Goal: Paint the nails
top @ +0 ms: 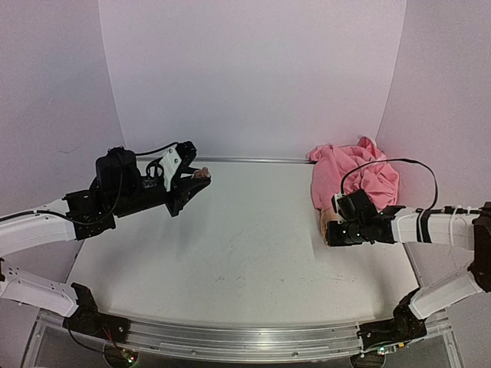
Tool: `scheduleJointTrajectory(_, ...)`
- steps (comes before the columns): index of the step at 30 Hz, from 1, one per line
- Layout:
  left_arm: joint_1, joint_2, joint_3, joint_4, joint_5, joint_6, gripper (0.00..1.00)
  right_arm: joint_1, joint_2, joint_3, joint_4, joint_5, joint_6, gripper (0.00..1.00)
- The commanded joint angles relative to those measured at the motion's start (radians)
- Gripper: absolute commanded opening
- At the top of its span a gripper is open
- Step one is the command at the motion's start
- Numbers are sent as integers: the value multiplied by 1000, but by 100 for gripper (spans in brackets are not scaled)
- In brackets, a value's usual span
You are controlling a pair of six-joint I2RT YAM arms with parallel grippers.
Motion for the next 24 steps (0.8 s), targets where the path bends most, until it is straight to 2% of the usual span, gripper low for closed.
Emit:
scheduleJointTrajectory(1, 6, -7, 0, 43, -15, 15, 0, -4, 8, 4, 14, 29, -6, 0)
scheduleJointTrajectory(24, 7, -10, -1, 43, -1, 2, 0, -20, 55, 11, 29, 59, -9, 0)
